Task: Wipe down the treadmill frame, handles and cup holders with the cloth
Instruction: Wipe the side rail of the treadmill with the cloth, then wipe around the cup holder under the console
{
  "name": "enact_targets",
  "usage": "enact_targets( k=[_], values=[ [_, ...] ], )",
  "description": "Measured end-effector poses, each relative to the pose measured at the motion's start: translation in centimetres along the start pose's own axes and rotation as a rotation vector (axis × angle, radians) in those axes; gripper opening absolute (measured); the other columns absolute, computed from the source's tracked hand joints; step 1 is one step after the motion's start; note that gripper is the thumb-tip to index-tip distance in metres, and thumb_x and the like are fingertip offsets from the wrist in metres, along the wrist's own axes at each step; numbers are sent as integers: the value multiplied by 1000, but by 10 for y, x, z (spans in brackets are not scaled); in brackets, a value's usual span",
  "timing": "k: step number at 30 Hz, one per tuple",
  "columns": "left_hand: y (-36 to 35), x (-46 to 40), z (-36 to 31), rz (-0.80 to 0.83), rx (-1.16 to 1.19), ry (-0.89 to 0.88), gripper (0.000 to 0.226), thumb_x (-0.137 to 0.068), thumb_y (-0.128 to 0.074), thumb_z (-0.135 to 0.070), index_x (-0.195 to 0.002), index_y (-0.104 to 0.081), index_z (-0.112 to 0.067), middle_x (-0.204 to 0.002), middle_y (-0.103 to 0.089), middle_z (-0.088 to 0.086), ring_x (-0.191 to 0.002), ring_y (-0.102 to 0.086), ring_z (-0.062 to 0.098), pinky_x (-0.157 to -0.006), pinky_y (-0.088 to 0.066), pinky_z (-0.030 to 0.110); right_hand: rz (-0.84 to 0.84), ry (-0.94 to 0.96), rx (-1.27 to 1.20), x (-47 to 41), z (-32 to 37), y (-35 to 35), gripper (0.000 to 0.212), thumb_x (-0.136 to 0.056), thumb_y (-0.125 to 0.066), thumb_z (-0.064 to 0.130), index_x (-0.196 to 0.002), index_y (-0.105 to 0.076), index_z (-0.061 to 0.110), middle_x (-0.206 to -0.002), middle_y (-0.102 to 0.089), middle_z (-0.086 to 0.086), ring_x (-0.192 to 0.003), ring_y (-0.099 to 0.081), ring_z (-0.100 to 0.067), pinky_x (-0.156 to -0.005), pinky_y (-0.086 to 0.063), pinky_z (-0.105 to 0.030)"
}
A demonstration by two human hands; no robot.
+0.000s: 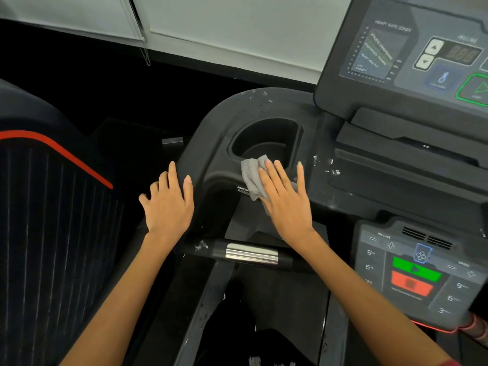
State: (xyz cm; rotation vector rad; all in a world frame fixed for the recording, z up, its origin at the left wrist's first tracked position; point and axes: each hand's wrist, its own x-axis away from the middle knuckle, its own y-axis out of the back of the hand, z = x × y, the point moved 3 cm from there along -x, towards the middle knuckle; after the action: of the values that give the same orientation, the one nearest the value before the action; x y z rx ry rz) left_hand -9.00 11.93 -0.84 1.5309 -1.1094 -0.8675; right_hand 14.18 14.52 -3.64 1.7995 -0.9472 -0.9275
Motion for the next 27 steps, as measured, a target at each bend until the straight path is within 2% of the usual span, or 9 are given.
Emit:
enact_targets(
  k=[2,6,9,12,15,18,21,24,27],
  values=[
    [-1,-1,-1,4,-4,-2,58,-100,-23,-42,-149,-21,-10,-142,-43,15,-124,-45,37,-98,-33,58,34,-2,41,9,-9,-2,83,-90,-62,34,-151,-11,11,-159,-21,-11,-147,-18,-26,-116,8,-57],
    [-1,-4,-3,-5,-3,-31,58,-100,-24,-40,-148,-22,-8,-142,-43,17,-125,-44,37,-97,-33,60,30,-46,68,16,-16,-2,87,-88,-65,39,-150,-13,9,-158,-24,-12,-147,-20,-24,-117,8,-57],
    [-2,-7,-4,-17,-8,-60,59,-101,-18,-42,-148,-23,-8,-142,-44,17,-125,-45,36,-97,-33,60,36,-21,96,7,-11,-3,96,-86,-66,42,-151,-4,9,-158,-23,-12,-147,-19,-26,-117,7,-57],
    [-3,-10,-6,-18,-25,-79,66,-96,-9,-46,-147,-26,-7,-139,-47,18,-124,-47,35,-95,-36,61,41,71,105,-6,1,-2,99,-87,-64,27,-151,10,15,-161,-11,-10,-148,-9,-29,-116,7,-57],
    [-6,-12,-6,-21,-42,-89,65,-96,-9,-44,-146,-28,-6,-137,-48,17,-125,-46,34,-94,-36,62,39,168,48,-18,14,-1,103,-85,-62,12,-150,16,27,-162,1,-8,-149,-1,-31,-114,9,-60],
    [-8,-18,-8,-25,-41,-102,63,-97,-10,-41,-146,-27,-6,-140,-46,18,-128,-43,34,-95,-36,62,7,223,42,-30,25,-3,105,-83,-68,16,-152,9,31,-162,-4,-7,-148,-7,-31,-114,9,-61],
    [-9,-24,-13,-25,-44,-142,61,-97,-10,-39,-148,-23,-9,-148,-37,16,-136,-34,33,-99,-33,64,-8,217,19,-37,28,-3,103,-82,-73,30,-153,1,30,-161,-11,-7,-148,-12,-31,-116,6,-60],
    [-10,-28,-25,-23,-66,-296,52,-99,-18,-35,-151,-18,-24,-156,-23,10,-143,-20,31,-103,-25,67,-23,196,1,-34,27,0,96,-82,-72,39,-154,-9,25,-160,-17,-6,-147,-15,-31,-116,6,-60],
    [-14,-29,-40,-19,-50,-463,49,-98,-31,-28,-147,-31,-26,-156,-22,6,-145,-12,27,-106,-14,68,-30,141,-21,-27,20,7,88,-82,-70,44,-151,-22,21,-157,-27,-6,-146,-19,-32,-117,3,-59]
  ],
)
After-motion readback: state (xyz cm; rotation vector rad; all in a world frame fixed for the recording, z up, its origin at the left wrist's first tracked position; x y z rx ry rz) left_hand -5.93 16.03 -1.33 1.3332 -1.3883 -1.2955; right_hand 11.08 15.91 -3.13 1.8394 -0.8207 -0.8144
